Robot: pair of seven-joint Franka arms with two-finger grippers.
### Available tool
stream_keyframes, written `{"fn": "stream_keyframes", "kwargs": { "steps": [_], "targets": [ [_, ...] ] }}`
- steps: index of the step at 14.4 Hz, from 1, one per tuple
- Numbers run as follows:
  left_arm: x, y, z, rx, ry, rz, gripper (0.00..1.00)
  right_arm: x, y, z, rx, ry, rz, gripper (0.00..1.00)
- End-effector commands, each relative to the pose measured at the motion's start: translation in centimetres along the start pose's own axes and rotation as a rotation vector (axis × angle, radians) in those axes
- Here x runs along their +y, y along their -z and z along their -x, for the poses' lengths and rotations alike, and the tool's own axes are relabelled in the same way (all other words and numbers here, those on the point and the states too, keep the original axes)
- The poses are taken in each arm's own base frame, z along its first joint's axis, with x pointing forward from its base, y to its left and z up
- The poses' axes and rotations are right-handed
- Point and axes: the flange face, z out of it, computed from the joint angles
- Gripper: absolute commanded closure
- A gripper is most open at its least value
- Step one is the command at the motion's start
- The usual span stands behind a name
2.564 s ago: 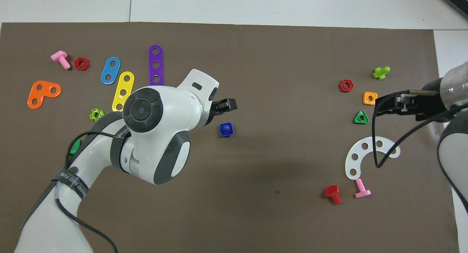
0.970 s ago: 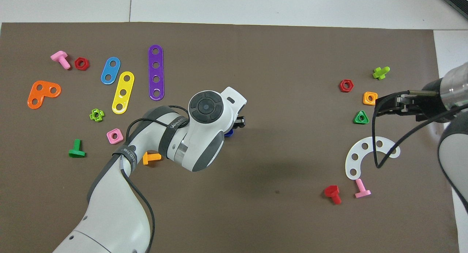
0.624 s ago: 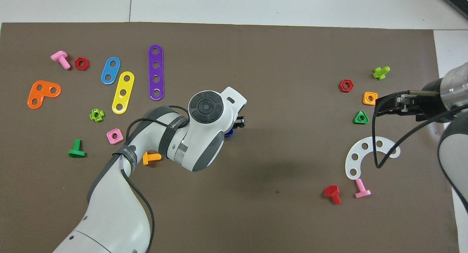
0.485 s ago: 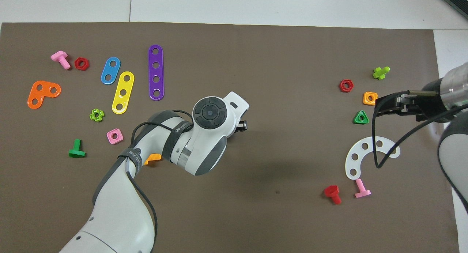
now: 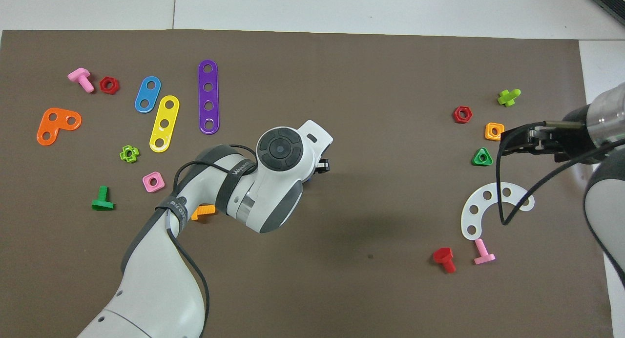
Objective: Unscrew and place screws in storage area
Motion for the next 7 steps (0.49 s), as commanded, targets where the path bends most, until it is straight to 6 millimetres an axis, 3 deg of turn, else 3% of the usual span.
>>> {"fn": "stream_keyframes", "kwargs": {
  "steps": [1, 2, 5, 7],
  "targets": [
    [0.6, 2.7, -1.6, -0.015, -0.013, -0.046, 0.78, 0.6, 0.1, 0.7, -0.008, 0.016, -0.024, 0.00],
    [0.7, 3.4, -2.4, -0.034, -0.008, -0.060, 0.78, 0.6, 0.2, 0.7, -0.006, 0.014, -0.024, 0.00],
    [-2.4, 5.9, -6.7, -0.096, 0.059, -0.091, 0.78, 0.1, 0.5, 0.7, 0.008, 0.025, -0.030, 0.00],
    [-7.1, 6.7, -9.0, -0.156, 0.034, -0.104, 0.77, -0.8, 0.4, 0.6, 0.038, 0.023, -0.034, 0.00]
  ]
}}
